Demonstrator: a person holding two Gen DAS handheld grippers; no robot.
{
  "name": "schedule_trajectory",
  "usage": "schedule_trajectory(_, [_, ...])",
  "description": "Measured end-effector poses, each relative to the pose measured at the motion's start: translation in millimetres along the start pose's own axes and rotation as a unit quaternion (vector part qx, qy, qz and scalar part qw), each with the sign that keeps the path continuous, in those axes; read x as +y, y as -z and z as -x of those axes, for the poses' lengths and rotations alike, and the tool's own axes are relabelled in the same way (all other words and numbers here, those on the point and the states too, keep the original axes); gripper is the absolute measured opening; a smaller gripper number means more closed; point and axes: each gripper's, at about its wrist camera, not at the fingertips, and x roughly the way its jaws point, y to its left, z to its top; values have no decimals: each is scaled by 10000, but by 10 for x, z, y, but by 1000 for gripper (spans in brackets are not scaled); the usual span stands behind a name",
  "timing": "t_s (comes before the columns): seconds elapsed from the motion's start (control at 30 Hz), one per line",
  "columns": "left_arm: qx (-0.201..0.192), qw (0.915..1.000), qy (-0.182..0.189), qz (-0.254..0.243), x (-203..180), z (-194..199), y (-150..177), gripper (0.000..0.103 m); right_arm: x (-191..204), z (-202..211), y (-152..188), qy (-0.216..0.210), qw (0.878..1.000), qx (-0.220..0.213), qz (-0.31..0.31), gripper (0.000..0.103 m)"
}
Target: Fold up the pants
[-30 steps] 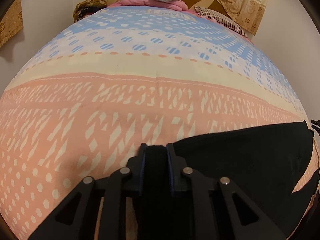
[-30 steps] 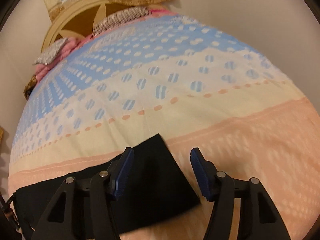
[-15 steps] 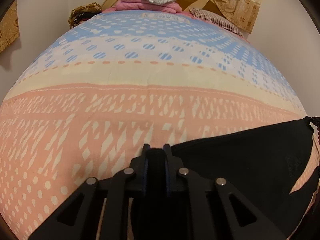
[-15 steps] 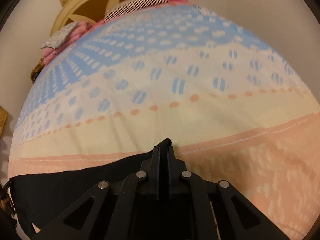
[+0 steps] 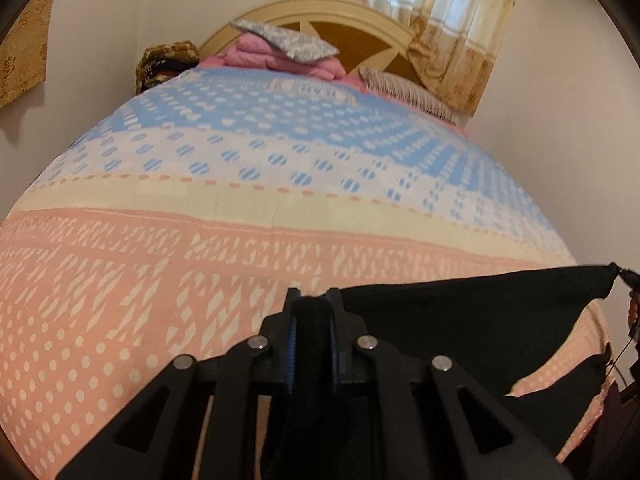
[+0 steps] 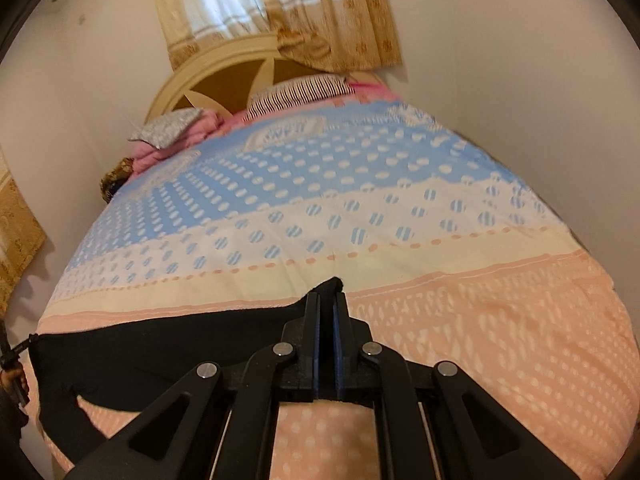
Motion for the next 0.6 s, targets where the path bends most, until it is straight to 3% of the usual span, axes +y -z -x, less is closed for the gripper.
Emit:
schedule_trajectory(0.33, [-454,9977,499,-3,-24,583,278,13,-193,813,547,-276,9984,-406,-262,5])
schedule_trajectory(0.6, [-610,9951,759,173,101,816,696,13,-506,1065,1090,-316,9969,-412,-584,5])
